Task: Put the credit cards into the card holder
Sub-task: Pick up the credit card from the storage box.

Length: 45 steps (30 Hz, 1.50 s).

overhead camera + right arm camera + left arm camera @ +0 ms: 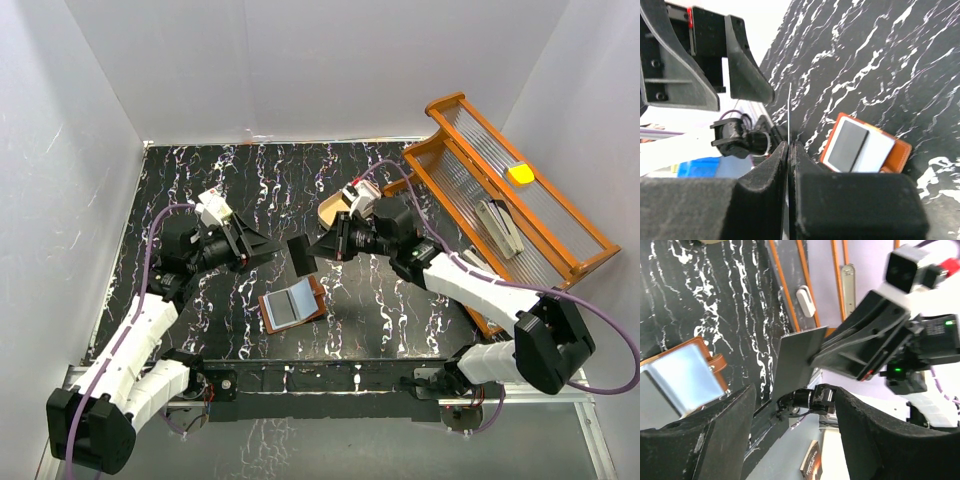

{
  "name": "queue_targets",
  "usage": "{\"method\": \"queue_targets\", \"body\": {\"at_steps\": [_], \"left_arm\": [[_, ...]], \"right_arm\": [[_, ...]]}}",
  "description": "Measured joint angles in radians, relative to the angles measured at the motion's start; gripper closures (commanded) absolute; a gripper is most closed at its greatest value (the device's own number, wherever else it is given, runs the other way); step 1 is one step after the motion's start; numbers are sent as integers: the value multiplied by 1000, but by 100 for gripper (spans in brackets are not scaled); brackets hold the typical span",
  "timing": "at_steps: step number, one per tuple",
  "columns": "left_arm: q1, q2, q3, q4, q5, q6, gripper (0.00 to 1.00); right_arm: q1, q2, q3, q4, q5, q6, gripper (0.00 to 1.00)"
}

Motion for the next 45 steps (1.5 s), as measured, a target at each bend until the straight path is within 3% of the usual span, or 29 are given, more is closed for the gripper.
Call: {"method": "queue_targets", "body": {"at_steps": [5, 16, 20, 22, 25, 27, 31, 45], "left_arm": [[0, -8, -12, 89, 30, -63, 51], [0, 6, -82, 257, 102, -200, 54], [0, 6, -117, 353, 131, -256, 67], [0, 6, -138, 393, 140, -284, 84], [0, 5, -167, 433, 149, -317, 95], [0, 4, -172, 439, 151, -322, 100], [0, 4, -172, 440, 154, -321, 100], [1, -2, -182, 397, 151, -269, 100]], "right_arm": [[0, -19, -117, 177, -66, 126, 100], [0, -30, -167, 414, -129, 296, 100], [0, -26, -167, 458, -138, 332, 100], [0, -19, -167, 478, -140, 348, 100], [0, 3, -168, 499, -144, 369, 100], [0, 19, -174, 508, -146, 380, 100], [-5, 35, -183, 522, -148, 401, 100], [-4, 60, -227, 495, -149, 388, 65]]}}
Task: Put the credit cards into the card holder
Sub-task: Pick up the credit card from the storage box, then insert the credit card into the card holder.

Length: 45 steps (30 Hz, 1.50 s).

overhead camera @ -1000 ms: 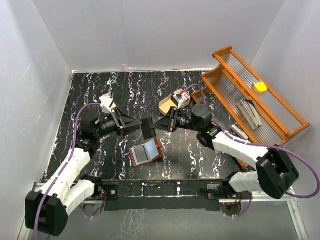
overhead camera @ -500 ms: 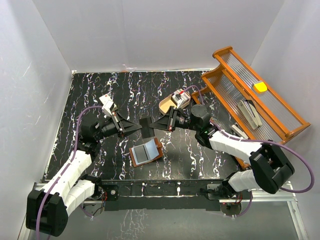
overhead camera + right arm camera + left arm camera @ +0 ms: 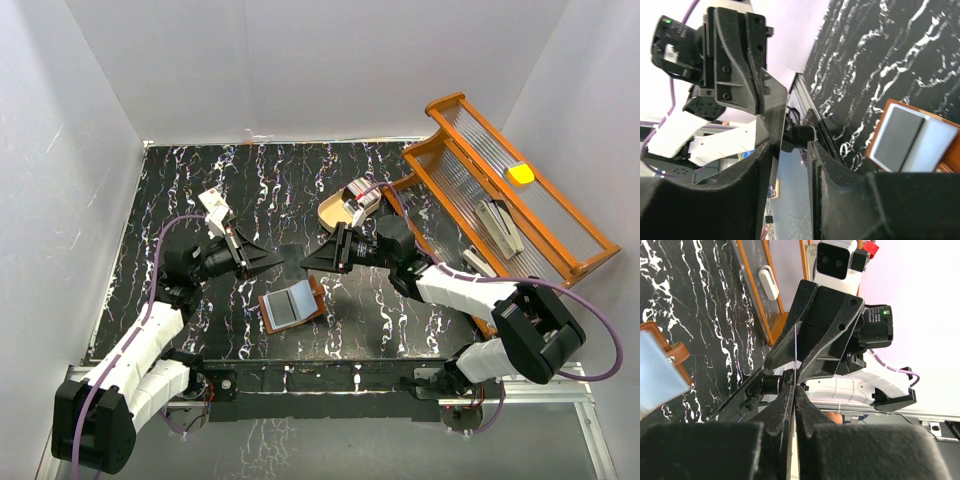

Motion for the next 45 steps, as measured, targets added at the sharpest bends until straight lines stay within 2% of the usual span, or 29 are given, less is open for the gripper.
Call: {"method": "queue_targets", "body": {"at_steps": [8, 17, 26, 34, 45], "left_arm": [[0, 0, -10, -81, -18, 78, 100], [0, 3, -70, -140, -47, 135, 100], [0, 60, -73, -269, -113, 248, 100], [0, 132, -157, -219, -115, 240, 100], [0, 225, -193, -96, -111, 217, 100]], "right_arm": [[0, -11, -6, -146, 37, -86, 64], [0, -18, -30, -235, 81, -148, 63], [36, 33, 25, -455, 207, -294, 69], [165, 130, 148, -598, 333, -397, 76], [178, 248, 208, -690, 444, -479, 80]]}}
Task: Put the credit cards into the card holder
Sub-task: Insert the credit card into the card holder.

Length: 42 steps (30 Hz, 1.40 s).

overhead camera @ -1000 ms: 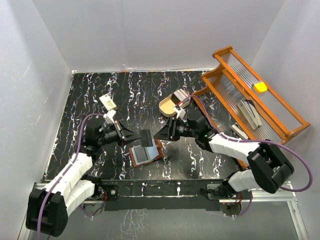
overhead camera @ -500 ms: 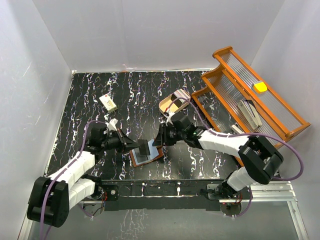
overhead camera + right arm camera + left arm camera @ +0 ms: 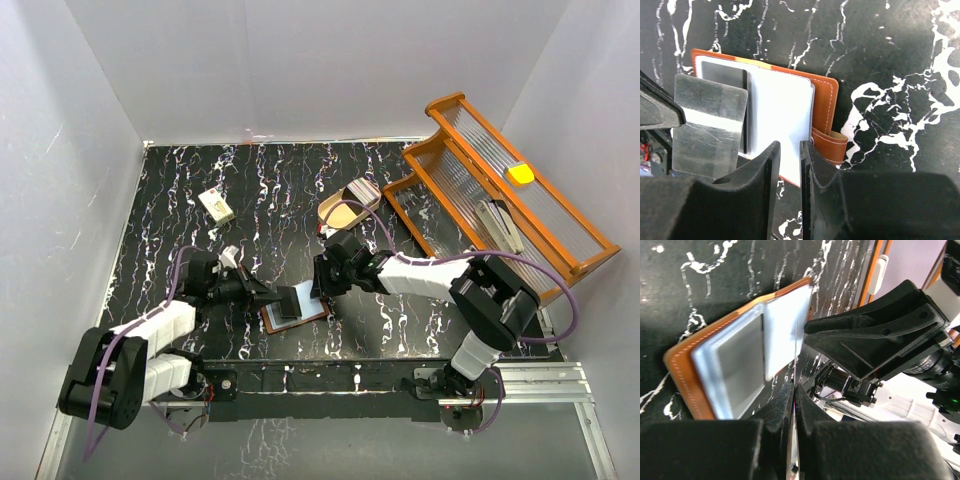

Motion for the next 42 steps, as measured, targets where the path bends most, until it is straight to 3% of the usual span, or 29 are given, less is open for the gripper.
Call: {"method": "queue_targets", "body": {"at_steps": [11, 25, 42], "left_arm": [[0, 92, -21, 47, 6, 28, 100], [0, 141, -4, -41, -37, 133, 100], [0, 176, 34, -69, -64, 139, 100]], "right_arm": [[6, 34, -5, -5, 30, -10, 82], [13, 38, -19, 18, 26, -6, 83], [13, 40, -31, 46, 15, -3, 84]]}}
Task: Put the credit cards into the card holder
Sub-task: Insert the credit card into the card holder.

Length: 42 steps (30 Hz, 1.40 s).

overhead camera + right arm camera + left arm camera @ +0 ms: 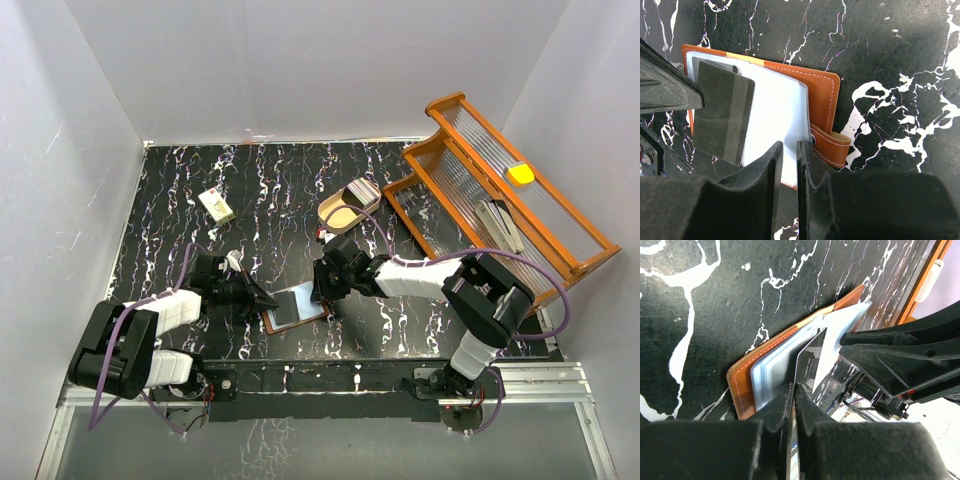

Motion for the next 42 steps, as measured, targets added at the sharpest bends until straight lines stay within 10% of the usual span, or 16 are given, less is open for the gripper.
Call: {"method": "queue_targets", "body": {"at_steps": [42], "left_arm": [[0, -26, 29, -49, -18, -33, 100]], "right_arm": [[17, -18, 2, -30, 31, 1, 87]]}}
